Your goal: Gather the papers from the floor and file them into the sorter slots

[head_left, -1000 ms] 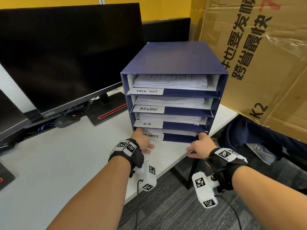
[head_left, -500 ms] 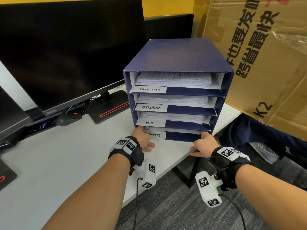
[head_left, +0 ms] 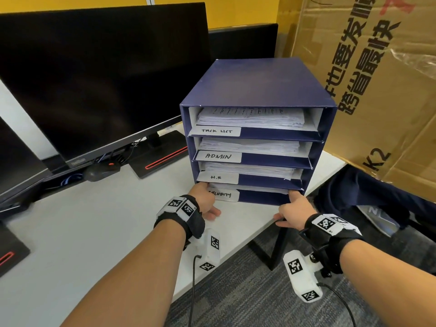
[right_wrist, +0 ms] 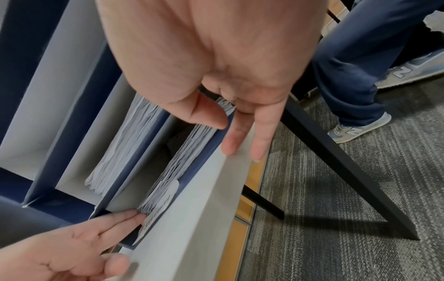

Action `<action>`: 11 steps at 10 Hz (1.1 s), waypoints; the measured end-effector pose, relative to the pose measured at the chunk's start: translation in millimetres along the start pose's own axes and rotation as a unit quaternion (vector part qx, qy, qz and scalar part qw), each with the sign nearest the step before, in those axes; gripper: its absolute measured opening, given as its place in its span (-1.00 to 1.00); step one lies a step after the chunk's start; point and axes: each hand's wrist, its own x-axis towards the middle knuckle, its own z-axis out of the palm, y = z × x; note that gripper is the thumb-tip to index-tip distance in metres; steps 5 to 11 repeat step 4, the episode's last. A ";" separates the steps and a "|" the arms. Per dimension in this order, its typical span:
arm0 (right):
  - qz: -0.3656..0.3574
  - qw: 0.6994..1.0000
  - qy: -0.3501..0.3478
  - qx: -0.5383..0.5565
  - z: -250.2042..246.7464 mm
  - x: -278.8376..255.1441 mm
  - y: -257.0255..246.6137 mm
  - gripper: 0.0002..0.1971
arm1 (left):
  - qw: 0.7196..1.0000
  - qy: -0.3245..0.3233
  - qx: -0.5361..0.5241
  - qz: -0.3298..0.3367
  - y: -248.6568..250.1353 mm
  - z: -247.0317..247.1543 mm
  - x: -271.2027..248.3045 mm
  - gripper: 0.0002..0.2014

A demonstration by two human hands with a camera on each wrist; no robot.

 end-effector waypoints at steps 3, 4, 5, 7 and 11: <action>0.026 0.998 -0.051 0.004 -3.9 -21.4 -14.8 -0.51 | 0.998 -0.023 0.054 -0.007 1.8 -16.4 -17.4 -0.46; -0.006 0.995 -0.052 -0.089 -3.8 -29.6 -22.9 -0.57 | 0.998 -0.035 0.042 -0.022 9.4 -31.2 -26.9 -0.48; -0.006 0.995 -0.052 -0.089 -3.8 -29.6 -22.9 -0.57 | 0.998 -0.035 0.042 -0.022 9.4 -31.2 -26.9 -0.48; -0.006 0.995 -0.052 -0.089 -3.8 -29.6 -22.9 -0.57 | 0.998 -0.035 0.042 -0.022 9.4 -31.2 -26.9 -0.48; -0.006 0.995 -0.052 -0.089 -3.8 -29.6 -22.9 -0.57 | 0.998 -0.035 0.042 -0.022 9.4 -31.2 -26.9 -0.48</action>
